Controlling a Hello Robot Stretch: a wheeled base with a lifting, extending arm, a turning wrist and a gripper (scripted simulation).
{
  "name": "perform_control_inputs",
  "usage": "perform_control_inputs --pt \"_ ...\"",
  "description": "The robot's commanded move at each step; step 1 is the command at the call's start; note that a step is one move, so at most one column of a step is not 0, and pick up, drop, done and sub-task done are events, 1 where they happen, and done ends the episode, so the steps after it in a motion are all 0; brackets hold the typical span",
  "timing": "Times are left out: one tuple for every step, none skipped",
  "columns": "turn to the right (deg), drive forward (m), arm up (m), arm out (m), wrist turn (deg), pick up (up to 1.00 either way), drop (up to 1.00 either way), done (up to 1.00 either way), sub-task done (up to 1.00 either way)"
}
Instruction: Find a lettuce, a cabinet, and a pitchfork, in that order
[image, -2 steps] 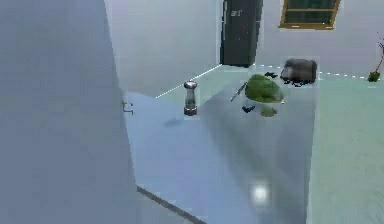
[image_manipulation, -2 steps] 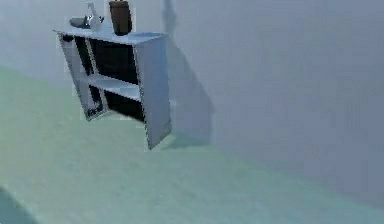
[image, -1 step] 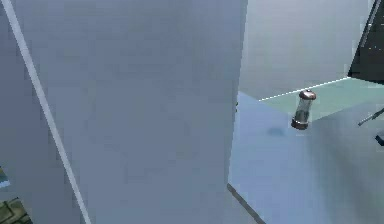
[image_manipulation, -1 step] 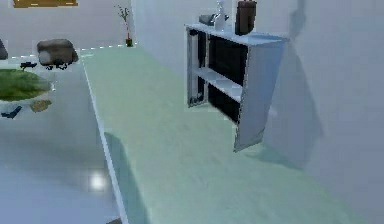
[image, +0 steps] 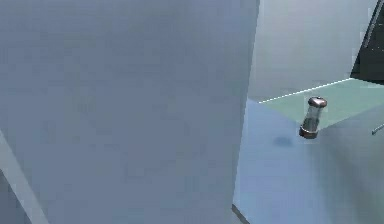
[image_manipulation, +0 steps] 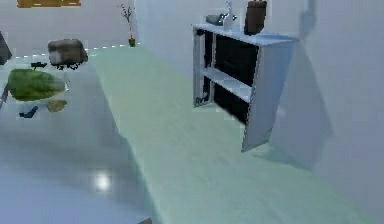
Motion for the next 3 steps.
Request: perform_control_inputs --pt "45.0 0.0 0.0 0.0 0.0 0.0 0.0 0.0 0.0" --pt "45.0 0.0 0.0 0.0 0.0 0.0 0.0 0.0 0.0" --pt "45.0 0.0 0.0 0.0 0.0 0.0 0.0 0.0 0.0"
